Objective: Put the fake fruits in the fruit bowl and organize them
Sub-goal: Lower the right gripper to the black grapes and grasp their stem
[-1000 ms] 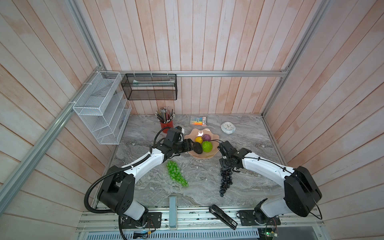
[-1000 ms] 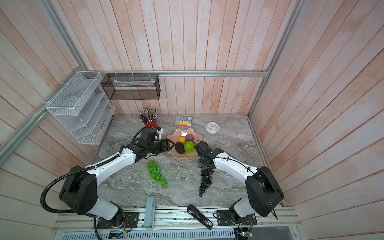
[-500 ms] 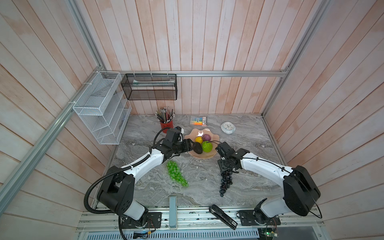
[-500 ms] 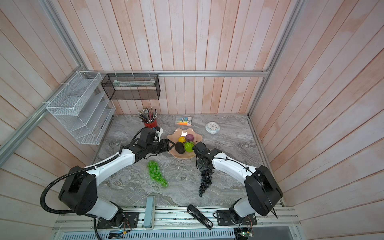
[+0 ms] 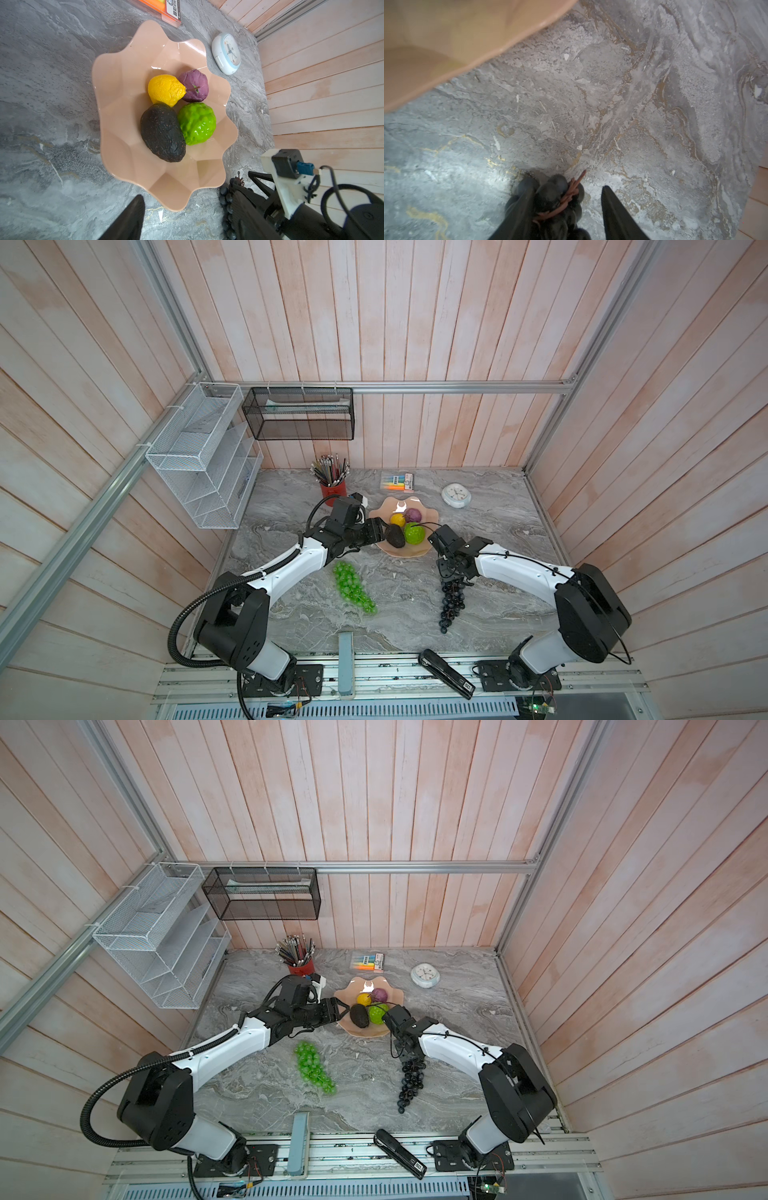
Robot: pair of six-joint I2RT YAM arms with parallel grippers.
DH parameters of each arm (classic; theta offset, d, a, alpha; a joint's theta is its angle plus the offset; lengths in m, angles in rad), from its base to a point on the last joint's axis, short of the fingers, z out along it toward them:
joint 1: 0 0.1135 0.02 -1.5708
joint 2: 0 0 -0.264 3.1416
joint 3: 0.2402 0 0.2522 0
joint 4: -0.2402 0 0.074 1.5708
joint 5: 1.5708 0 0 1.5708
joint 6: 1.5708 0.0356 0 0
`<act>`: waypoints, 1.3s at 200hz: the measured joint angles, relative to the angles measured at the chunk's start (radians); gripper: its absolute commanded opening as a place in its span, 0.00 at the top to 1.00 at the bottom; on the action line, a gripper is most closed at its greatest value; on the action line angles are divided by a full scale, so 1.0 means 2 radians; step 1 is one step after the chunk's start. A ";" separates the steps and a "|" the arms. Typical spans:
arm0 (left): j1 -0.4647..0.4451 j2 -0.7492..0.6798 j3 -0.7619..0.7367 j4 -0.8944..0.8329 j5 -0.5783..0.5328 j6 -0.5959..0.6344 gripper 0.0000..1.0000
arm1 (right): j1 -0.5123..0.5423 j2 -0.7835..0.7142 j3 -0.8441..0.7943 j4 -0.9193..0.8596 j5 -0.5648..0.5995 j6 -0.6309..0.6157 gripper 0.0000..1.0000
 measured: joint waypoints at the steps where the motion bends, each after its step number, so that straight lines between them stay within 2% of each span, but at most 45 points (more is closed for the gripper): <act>1: 0.000 0.000 0.000 0.000 0.000 0.000 0.31 | 0.000 0.000 0.000 0.000 0.001 0.000 0.49; 79: 0.000 0.000 0.000 0.002 0.000 -0.001 0.31 | -0.003 -0.021 0.000 -0.003 0.010 0.006 0.53; 119: 0.000 0.000 -0.001 0.003 0.000 -0.002 0.31 | -0.010 -0.019 0.001 -0.008 0.010 0.007 0.60; 185: 0.000 0.000 -0.001 0.008 0.001 -0.004 0.31 | -0.011 -0.019 0.003 -0.017 0.007 0.010 0.61; 212: 0.000 0.000 -0.001 0.009 0.001 -0.004 0.31 | -0.012 -0.019 0.003 -0.016 -0.008 0.017 0.62; 260: 0.000 0.000 -0.010 0.012 0.002 -0.008 0.31 | -0.042 -0.040 -0.020 0.001 -0.056 0.026 0.75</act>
